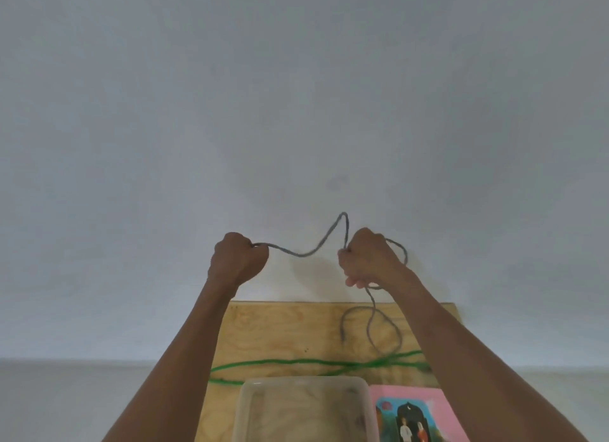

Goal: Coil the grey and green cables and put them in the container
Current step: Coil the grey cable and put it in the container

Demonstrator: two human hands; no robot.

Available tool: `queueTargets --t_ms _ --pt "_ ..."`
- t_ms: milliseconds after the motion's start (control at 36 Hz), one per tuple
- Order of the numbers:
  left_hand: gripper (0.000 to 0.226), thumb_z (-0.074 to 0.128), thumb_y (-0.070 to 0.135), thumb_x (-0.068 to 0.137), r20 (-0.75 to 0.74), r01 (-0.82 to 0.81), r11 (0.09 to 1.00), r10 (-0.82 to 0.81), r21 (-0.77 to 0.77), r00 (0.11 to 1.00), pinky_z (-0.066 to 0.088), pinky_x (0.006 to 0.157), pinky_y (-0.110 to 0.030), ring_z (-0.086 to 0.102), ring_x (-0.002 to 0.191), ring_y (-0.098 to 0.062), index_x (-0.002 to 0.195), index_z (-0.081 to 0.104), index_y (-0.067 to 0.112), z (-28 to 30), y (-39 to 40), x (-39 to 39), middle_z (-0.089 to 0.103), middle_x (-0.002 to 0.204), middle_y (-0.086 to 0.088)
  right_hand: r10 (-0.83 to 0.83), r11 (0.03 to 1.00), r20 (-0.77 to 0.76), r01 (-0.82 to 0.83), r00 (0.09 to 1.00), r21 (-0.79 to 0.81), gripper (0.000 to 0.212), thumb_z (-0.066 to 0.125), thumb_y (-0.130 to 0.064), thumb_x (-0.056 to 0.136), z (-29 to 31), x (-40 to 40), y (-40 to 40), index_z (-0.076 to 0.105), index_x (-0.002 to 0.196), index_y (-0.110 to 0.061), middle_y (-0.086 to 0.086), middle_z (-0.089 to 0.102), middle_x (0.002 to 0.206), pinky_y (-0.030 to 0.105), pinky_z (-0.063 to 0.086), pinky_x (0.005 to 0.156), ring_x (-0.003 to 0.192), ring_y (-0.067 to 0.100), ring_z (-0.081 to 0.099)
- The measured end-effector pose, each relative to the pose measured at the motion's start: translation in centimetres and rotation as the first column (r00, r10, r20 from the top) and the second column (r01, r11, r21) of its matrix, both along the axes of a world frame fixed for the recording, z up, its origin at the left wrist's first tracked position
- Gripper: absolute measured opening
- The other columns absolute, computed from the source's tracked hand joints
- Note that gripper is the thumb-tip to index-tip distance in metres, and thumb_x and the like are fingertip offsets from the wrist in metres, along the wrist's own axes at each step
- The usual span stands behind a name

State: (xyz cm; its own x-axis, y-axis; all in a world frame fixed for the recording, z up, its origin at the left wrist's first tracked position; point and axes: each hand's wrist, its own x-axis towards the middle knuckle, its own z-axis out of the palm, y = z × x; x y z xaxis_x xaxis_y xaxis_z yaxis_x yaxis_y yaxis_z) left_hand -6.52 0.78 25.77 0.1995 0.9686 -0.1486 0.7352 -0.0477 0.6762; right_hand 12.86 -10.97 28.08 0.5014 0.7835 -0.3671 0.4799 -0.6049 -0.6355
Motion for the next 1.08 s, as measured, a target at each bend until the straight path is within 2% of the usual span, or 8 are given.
queueTargets --t_ms 111,222,361,500,611,694,861,1083 --pt "0.02 0.062 0.023 0.076 -0.085 -0.116 0.992 0.12 0.056 0.989 0.04 0.056 -0.027 0.057 0.06 -0.023 0.073 0.055 0.005 0.9 -0.2 0.7 0.06 0.069 -0.007 0.023 0.985 0.26 -0.067 0.965 0.16 0.028 0.052 -0.009 0.084 2.0 0.4 -0.1 0.063 0.11 -0.01 0.014 0.064 0.113 0.031 0.053 0.084 0.1 0.03 0.064" --pt "0.025 0.061 0.022 0.074 0.071 -0.032 0.999 0.032 -0.008 0.997 0.03 0.052 -0.026 0.037 0.05 -0.02 0.063 0.042 0.01 2.7 -1.2 2.0 0.039 0.056 -0.002 -0.013 0.805 0.313 -0.175 0.95 0.567 0.031 0.051 -0.003 0.084 4.1 -1.7 -0.5 0.068 0.109 -0.013 0.005 0.069 0.106 0.034 0.053 0.089 0.097 0.021 0.065" --pt "0.005 0.056 0.011 0.078 0.564 0.234 0.944 -0.065 -0.232 0.823 0.013 0.051 -0.032 0.016 0.052 -0.018 0.077 0.055 0.007 5.9 -3.0 2.8 0.025 0.054 0.001 0.323 0.839 0.33 -0.43 0.887 0.333 0.055 0.059 -0.012 0.092 2.7 -3.2 1.0 0.043 0.143 -0.025 0.003 0.051 0.141 0.038 0.046 0.104 0.115 0.022 0.059" --pt "0.023 0.059 0.015 0.097 0.628 0.445 0.887 -0.277 -0.123 0.727 0.027 0.05 -0.029 0.03 0.054 -0.017 0.081 0.067 -0.001 7.1 -3.9 1.8 0.035 0.059 -0.002 0.209 0.729 0.318 -0.364 0.925 0.58 0.015 0.06 -0.018 0.097 2.1 -1.8 2.0 0.072 0.106 -0.019 -0.005 0.075 0.094 0.015 0.045 0.07 0.072 0.002 0.059" --pt "0.041 0.057 0.032 0.101 0.514 0.459 0.889 -0.394 0.001 0.762 0.058 0.068 -0.042 0.046 0.051 -0.021 0.076 0.064 0.0 6.2 -4.1 0.6 0.048 0.055 -0.007 0.158 0.711 0.252 -0.287 0.955 0.642 0.014 0.062 -0.018 0.096 3.8 0.5 2.5 0.076 0.099 -0.018 -0.008 0.072 0.079 0.007 0.042 0.064 0.069 -0.006 0.061" --pt "0.045 0.05 0.034 0.103 0.532 0.512 0.858 -0.451 0.038 0.716 0.053 0.087 -0.048 0.054 0.056 -0.025 0.081 0.062 -0.003 5.8 -4.6 0.2 0.056 0.059 -0.009 0.149 0.713 0.266 -0.29 0.952 0.638 0.013 0.063 -0.025 0.095 4.9 1.6 3.2 0.076 0.099 -0.024 -0.013 0.072 0.077 0.022 0.05 0.065 0.071 -0.001 0.064" --pt "0.036 0.044 0.02 0.105 0.511 0.575 0.816 -0.518 0.054 0.686 0.055 0.081 -0.037 0.067 0.07 -0.029 0.094 0.063 -0.009 5.7 -5.8 1.0 0.068 0.074 -0.017 0.152 0.686 0.214 -0.259 0.965 0.68 0.014 0.064 -0.023 0.095 6.3 1.6 4.3 0.076 0.099 -0.019 -0.007 0.073 0.076 0.019 0.052 0.063 0.066 0.008 0.066" --pt "0.038 0.042 0.021 0.106 0.599 0.566 0.824 -0.468 0.029 0.65 0.049 0.072 -0.018 0.067 0.073 -0.023 0.098 0.064 -0.01 5.9 -6.2 1.3 0.067 0.083 -0.031 0.125 0.627 0.014 -0.09 0.992 0.774 0.014 0.064 -0.011 0.094 7.0 0.8 5.2 0.075 0.1 -0.015 -0.003 0.07 0.073 0.011 0.045 0.05 0.045 0.0 0.056"
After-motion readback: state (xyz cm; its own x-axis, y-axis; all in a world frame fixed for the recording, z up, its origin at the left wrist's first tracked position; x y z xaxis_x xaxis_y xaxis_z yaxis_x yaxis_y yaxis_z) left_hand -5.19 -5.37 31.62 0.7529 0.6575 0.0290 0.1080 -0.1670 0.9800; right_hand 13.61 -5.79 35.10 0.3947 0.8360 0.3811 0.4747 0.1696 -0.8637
